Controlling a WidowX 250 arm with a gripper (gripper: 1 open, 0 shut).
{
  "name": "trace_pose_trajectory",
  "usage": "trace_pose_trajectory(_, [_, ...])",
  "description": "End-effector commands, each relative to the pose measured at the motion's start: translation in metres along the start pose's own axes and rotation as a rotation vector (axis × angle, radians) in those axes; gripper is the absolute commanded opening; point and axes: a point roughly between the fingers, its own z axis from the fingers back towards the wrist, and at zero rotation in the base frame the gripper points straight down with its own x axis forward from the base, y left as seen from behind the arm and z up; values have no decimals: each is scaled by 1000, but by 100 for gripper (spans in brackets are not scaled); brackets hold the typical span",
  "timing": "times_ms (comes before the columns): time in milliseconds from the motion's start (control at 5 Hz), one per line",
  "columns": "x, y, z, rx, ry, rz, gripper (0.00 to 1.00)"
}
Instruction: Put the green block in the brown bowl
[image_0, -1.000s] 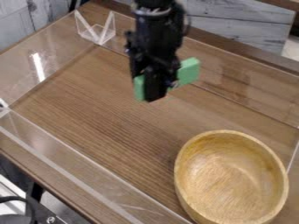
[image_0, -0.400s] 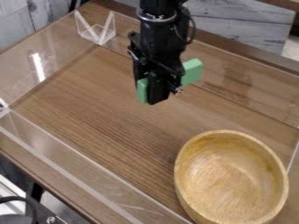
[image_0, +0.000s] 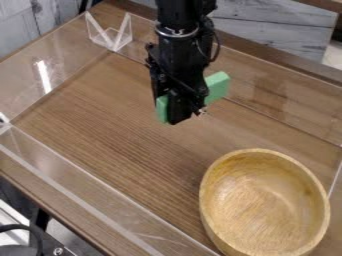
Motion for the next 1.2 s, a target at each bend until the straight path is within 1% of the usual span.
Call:
trace_pose_trajectory(0, [6,5,7,38,-65,-2,0])
trace_pose_trajectory(400, [7,10,-3,61,-89,-2,0])
trace_pose_trajectory(1000, [10,13,-9,92,-114,-2,0])
